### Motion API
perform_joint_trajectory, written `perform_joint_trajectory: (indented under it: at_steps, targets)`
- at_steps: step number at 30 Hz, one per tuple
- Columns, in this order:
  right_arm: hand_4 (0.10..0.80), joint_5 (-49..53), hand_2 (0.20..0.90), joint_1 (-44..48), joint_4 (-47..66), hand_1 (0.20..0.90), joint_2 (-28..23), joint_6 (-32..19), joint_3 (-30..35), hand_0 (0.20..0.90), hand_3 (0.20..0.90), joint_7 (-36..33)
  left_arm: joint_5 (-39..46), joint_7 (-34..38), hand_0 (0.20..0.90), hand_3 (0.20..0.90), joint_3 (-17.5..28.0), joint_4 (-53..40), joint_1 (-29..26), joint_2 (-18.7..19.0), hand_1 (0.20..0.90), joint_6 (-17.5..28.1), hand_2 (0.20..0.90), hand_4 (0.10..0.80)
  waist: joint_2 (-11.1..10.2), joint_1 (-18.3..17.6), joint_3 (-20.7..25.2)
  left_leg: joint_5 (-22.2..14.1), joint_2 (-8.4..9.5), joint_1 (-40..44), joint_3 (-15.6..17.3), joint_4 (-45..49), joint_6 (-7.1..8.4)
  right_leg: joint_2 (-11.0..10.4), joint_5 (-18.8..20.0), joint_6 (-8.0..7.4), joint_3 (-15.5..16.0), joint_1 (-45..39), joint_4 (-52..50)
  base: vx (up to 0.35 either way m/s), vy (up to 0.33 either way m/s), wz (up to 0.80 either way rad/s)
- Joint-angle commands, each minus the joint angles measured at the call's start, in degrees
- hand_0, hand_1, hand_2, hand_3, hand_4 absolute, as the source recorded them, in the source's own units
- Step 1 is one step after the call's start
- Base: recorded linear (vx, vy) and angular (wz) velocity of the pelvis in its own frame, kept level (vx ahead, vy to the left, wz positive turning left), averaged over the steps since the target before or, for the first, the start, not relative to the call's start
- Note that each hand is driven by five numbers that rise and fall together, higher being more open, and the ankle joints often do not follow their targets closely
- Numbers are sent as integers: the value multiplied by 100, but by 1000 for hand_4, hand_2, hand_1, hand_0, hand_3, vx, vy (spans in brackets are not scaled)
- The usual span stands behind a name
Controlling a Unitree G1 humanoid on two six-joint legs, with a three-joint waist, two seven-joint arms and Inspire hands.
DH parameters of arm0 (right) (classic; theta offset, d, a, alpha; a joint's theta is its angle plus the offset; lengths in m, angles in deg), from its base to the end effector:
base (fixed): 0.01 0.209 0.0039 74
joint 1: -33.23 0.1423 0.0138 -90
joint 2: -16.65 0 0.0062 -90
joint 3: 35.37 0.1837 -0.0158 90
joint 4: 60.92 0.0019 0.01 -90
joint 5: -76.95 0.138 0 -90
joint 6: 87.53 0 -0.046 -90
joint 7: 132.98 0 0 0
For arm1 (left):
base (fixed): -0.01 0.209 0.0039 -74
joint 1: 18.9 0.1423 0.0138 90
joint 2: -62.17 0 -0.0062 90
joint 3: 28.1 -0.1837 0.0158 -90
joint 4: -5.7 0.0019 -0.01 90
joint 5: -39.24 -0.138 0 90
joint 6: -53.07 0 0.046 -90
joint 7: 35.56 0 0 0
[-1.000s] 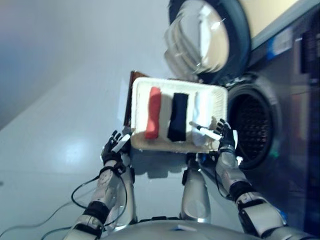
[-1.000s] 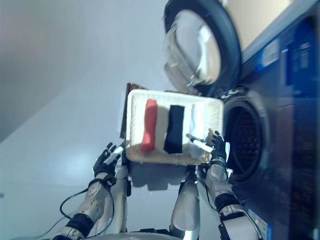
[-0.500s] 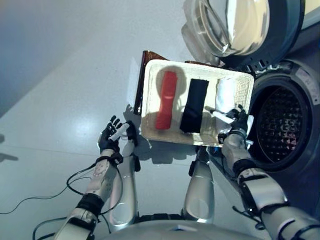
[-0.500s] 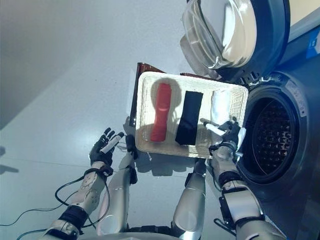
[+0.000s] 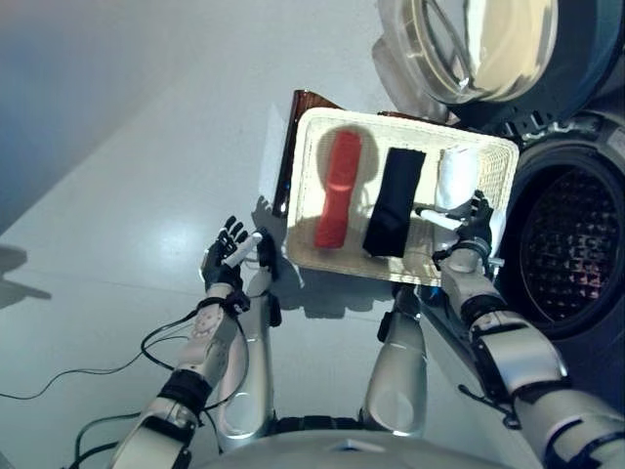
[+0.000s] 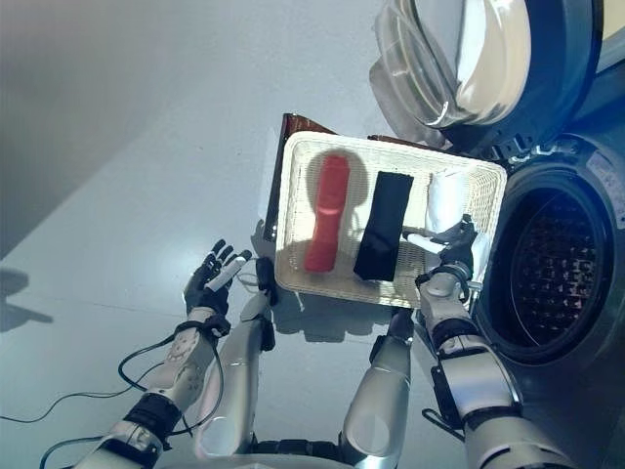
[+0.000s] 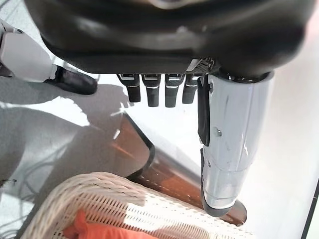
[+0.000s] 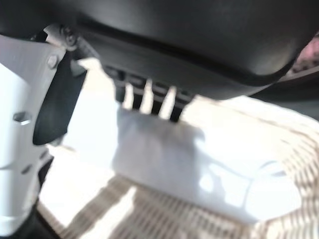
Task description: Pick up the clothes and place them into the washing machine
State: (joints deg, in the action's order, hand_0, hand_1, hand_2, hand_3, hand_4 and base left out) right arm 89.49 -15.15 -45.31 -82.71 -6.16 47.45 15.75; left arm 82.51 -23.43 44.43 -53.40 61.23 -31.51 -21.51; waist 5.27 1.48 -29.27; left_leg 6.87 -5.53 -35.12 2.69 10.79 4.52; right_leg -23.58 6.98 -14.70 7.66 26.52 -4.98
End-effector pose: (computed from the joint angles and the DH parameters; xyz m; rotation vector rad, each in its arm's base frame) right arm 0.2960 -0.2598 0.0386 -0.3722 0.3154 -0.7282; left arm 0.2179 0.1561 -0.0129 -0.4031 0.2437 0.1706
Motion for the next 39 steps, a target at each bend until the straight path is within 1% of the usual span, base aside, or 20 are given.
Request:
perform_joint_trajectory:
  at_steps: [1, 4, 7, 9, 15, 17, 18, 21, 22, 23, 26, 27, 28, 29, 35, 39]
  targets:
    - [800, -204, 900, 116, -393, 900, -601, 242, 56, 900, 900, -94, -69, -242, 900, 900, -56, -812, 723, 428, 900, 313, 900, 800, 220, 289, 250, -789, -414, -242, -374, 948, 516, -565, 482, -30, -71, 491, -527, -13, 35, 12]
    - [800, -531, 900, 32, -587, 900, -689, 368, 30, 900, 900, -154, -157, -342, 900, 900, -130, -773, 692, 502, 900, 314, 900, 800, 287, 342, 262, -801, -396, -285, -357, 991, 516, -609, 460, -30, -97, 543, -578, -1, 35, 9]
    - [800, -606, 900, -89, -514, 900, -754, 379, 118, 900, 900, -234, -226, -336, 900, 900, -86, -659, 646, 470, 900, 333, 900, 800, 299, 334, 280, -793, -389, -287, -345, 990, 514, -618, 464, -30, -103, 557, -574, 8, 21, 8]
    - [800, -772, 900, -116, -479, 900, -799, 420, 56, 900, 900, -283, -232, -312, 900, 900, -82, -615, 634, 450, 900, 331, 900, 800, 295, 321, 287, -803, -384, -305, -341, 1013, 518, -631, 470, -30, -117, 581, -589, 4, 18, 5]
    - [800, -952, 900, 3, -591, 900, -991, 556, -10, 900, 900, -235, -233, -323, 900, 900, -160, -860, 649, 518, 900, 330, 900, 800, 374, 350, 299, -812, -348, -544, -358, 1155, 544, -705, 441, -30, -175, 809, -717, -10, 2, -1]
    - [800, -1141, 900, 105, -726, 900, -1127, 697, -128, 900, 900, -152, -187, -353, 900, 900, -183, -1059, 716, 555, 900, 315, 900, 800, 457, 398, 299, -843, -316, -754, -349, 1314, 545, -757, 365, -30, -265, 1075, -932, -48, 36, 0]
    - [800, -1141, 900, 107, -728, 900, -1128, 696, -129, 900, 900, -151, -187, -353, 900, 900, -182, -1061, 717, 554, 900, 314, 900, 800, 455, 401, 307, -845, -316, -766, -346, 1320, 544, -757, 363, -30, -273, 1092, -940, -40, 48, 3]
    - [800, -1648, 900, 198, -993, 900, -1275, 1021, -384, 900, 900, 39, -140, -398, 900, 900, -145, -1336, 827, 621, 900, 273, 900, 800, 568, 435, 302, -904, -286, -1004, -349, 1576, 533, -798, 256, -30, -457, 1454, -1290, -37, 47, 4]
    - [800, -1742, 900, 191, -1090, 900, -1288, 1075, -372, 900, 900, 95, -145, -432, 900, 900, -149, -1373, 853, 604, 900, 247, 900, 800, 606, 452, 323, -920, -277, -1066, -346, 1635, 530, -814, 223, -30, -483, 1541, -1364, 65, 31, 3]
    - [800, -2043, 900, 188, -1329, 900, -1381, 1299, -452, 900, 900, 319, -129, -512, 900, 900, -129, -1460, 945, 607, 900, 196, 900, 800, 707, 534, 380, -1128, -313, -1110, -370, 1764, 568, -821, -9, -30, -518, 1656, -1574, 78, 12, 3]
    - [800, -2468, 900, 195, -1526, 900, -1555, 1541, -540, 900, 900, 557, -142, -651, 900, 900, -89, -1602, 1136, 623, 900, 122, 900, 800, 818, 609, 443, -1123, -305, -1215, -350, 1773, 572, -869, 1, -30, -573, 1865, -1610, 25, 15, 9]
    - [516, -2537, 502, 194, -1543, 502, -1591, 1582, -545, 502, 502, 591, -154, -675, 900, 900, -79, -1645, 1177, 625, 900, 101, 900, 800, 840, 624, 467, -1115, -307, -1237, -327, 1754, 572, -872, 12, -30, -585, 1894, -1584, 0, 0, 0]
    - [382, -2588, 315, 195, -1535, 315, -1629, 1617, -539, 315, 315, 619, -161, -706, 900, 900, -70, -1660, 1206, 607, 900, 73, 900, 800, 856, 641, 477, -1102, -306, -1258, -316, 1744, 567, -868, 26, -30, -601, 1920, -1566, 0, 0, 0]
    - [300, -2628, 200, 190, -1538, 200, -1653, 1641, -540, 200, 200, 636, -159, -730, 900, 900, -53, -1661, 1222, 596, 900, 53, 900, 800, 870, 647, 484, -1095, -303, -1271, -296, 1735, 561, -875, 41, -30, -620, 1962, -1551, 0, 0, 0]
    - [300, -2924, 200, 216, -1545, 200, -1741, 1772, -653, 200, 200, 855, -255, -760, 900, 900, 16, -1696, 1204, 541, 900, -18, 900, 800, 907, 612, 537, -1091, -254, -1412, -226, 1733, 548, -913, 115, -30, -765, 2202, -1499, -7, 10, -2]
    - [300, -2966, 200, 274, -1526, 200, -1780, 1808, -697, 200, 200, 914, -277, -764, 900, 900, 37, -1702, 1185, 509, 900, -30, 900, 800, 889, 579, 543, -1086, -254, -1421, -176, 1731, 546, -923, 134, -30, -838, 2280, -1494, -2, 8, -1]
